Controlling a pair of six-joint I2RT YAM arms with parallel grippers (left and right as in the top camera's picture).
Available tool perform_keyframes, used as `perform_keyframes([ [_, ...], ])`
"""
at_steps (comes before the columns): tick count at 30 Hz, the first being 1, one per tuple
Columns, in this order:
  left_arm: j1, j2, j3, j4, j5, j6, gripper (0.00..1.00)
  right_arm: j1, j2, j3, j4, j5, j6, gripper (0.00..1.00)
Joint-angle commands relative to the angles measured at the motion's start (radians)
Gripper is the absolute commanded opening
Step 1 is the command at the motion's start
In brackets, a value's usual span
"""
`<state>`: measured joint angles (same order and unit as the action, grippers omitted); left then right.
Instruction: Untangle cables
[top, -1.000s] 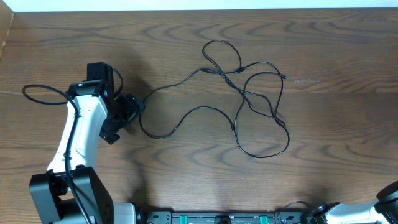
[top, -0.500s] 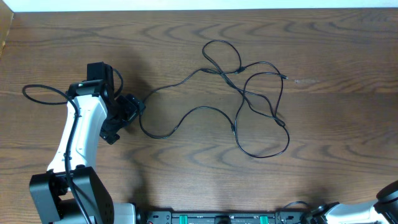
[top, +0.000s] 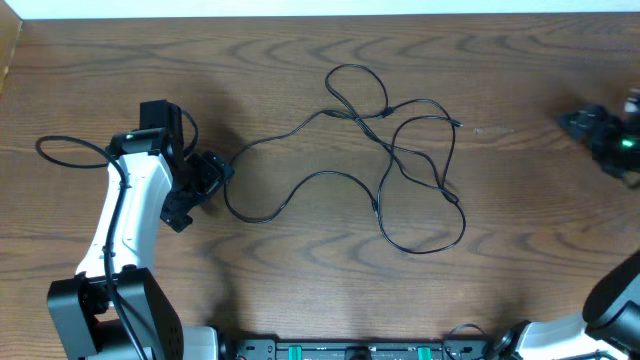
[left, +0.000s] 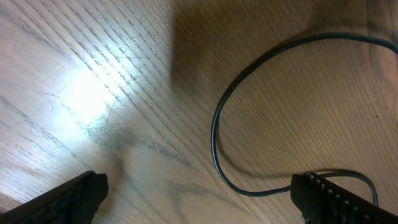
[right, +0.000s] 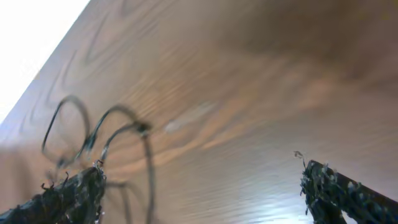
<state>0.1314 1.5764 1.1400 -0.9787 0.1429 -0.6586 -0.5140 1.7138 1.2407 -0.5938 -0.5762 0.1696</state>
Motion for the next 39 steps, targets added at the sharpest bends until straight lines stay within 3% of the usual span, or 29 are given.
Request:
perform_keyframes([
  [1,0.0,0.0,0.003,-0.002,-0.021,-0.009,0.99,0.125,-0.002,0.006,-0.016,-0.011,0.017,0.99],
  [9,0.0,0.0,0.003,-0.002,-0.021,-0.009,0.99,0.491,-0.001,0.006,-0.031,0.05,0.017,0.99],
  [17,0.0,0.0,0.003,-0.002,-0.021,-0.009,0.99,0.664,-0.001,0.006,-0.03,0.051,0.016,0.99],
  [39,0.0,0.0,0.003,-0.003,-0.021,-0.009,0.99,0.705,-0.001,0.006,-0.03,0.054,0.016,0.99],
])
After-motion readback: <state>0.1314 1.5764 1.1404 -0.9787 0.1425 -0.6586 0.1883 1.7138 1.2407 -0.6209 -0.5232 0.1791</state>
